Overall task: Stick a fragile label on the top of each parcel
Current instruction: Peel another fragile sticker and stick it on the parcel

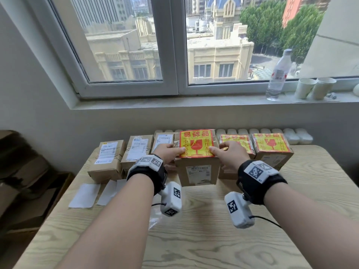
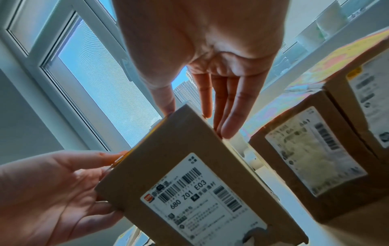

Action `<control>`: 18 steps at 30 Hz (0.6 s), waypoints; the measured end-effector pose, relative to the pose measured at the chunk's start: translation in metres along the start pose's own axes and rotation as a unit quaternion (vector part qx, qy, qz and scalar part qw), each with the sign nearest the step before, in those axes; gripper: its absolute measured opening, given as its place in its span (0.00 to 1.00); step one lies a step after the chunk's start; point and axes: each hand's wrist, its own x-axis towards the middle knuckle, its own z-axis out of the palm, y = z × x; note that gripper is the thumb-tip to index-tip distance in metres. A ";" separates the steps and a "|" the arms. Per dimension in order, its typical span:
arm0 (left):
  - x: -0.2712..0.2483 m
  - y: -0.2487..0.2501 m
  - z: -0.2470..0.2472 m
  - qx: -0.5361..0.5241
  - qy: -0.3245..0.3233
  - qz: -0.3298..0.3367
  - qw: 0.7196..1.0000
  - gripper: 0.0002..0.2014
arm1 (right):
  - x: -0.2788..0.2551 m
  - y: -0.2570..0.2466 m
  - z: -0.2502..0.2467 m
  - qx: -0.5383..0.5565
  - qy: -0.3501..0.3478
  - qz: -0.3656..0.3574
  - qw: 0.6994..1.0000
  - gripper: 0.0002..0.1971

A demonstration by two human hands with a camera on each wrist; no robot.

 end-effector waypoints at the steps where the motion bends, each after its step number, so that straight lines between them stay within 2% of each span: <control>1: 0.002 -0.001 0.001 0.004 -0.003 0.005 1.000 0.32 | 0.001 0.001 0.000 0.001 0.005 -0.003 1.000 0.23; 3: 0.006 0.002 0.000 -0.005 -0.008 0.012 1.000 0.35 | 0.005 -0.002 -0.002 0.004 0.007 -0.004 1.000 0.23; 5: 0.018 0.004 0.000 0.001 -0.012 0.007 1.000 0.34 | 0.013 -0.002 0.000 0.008 0.016 0.005 1.000 0.23; 8: 0.035 0.010 -0.002 0.012 -0.029 0.003 0.999 0.19 | 0.028 -0.004 0.004 0.007 0.030 0.007 0.999 0.24; 9: 0.040 0.012 -0.003 0.014 -0.034 -0.001 0.999 0.18 | 0.032 -0.005 0.005 0.002 0.033 0.008 0.999 0.24; 11: 0.049 0.014 -0.004 0.036 -0.040 0.006 0.999 0.20 | 0.040 -0.006 0.008 -0.007 0.035 0.010 0.999 0.24; 18: 0.079 0.011 -0.003 0.059 -0.050 0.018 0.997 0.38 | 0.063 -0.006 0.019 -0.035 0.057 0.023 0.998 0.20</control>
